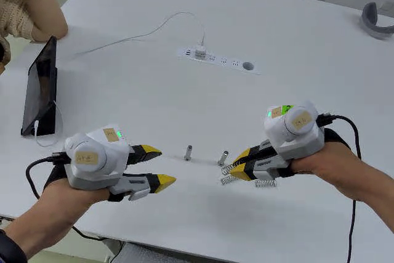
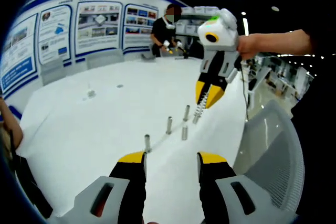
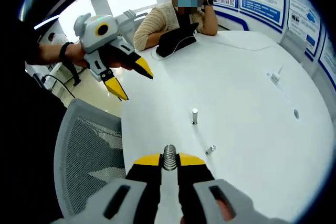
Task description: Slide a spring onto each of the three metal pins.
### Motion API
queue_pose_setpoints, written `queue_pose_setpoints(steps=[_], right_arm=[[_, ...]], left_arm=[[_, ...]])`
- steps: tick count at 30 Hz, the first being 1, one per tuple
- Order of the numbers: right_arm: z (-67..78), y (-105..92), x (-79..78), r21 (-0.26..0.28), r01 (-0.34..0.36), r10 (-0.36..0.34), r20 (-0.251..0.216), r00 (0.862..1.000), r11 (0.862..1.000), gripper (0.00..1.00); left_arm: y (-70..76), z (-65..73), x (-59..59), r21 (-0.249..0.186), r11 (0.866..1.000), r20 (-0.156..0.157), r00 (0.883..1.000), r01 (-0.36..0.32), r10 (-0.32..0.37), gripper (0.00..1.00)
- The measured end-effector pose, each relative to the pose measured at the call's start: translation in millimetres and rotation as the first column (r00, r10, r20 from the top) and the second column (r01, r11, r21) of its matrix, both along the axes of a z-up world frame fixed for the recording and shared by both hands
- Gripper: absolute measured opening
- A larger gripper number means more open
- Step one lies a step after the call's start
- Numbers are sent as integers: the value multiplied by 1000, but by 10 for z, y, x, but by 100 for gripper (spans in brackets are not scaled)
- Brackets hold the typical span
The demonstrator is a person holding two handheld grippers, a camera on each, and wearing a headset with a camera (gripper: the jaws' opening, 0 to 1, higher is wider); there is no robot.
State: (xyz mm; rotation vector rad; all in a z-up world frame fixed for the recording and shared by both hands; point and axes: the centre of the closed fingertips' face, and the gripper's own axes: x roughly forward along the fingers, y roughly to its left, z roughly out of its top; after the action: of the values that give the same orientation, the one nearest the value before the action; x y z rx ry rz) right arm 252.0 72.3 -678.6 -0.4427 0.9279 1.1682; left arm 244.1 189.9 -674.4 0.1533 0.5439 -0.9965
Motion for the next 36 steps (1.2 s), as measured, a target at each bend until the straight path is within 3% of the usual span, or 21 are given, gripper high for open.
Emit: queue_pose_setpoints(steps=[16, 25, 36], right_arm=[[-114, 171, 311, -60, -28, 28, 3, 1000, 998, 12], [-205, 286, 423, -107, -87, 88, 3, 996, 990, 13], [-272, 432, 578, -126, -119, 120, 0, 993, 985, 13]], left_arm=[[253, -67, 151, 4, 993, -21, 993, -118, 118, 56], [358, -108, 160, 8, 987, -34, 987, -159, 159, 62], [429, -112, 166, 1, 981, -45, 980, -195, 195, 64]])
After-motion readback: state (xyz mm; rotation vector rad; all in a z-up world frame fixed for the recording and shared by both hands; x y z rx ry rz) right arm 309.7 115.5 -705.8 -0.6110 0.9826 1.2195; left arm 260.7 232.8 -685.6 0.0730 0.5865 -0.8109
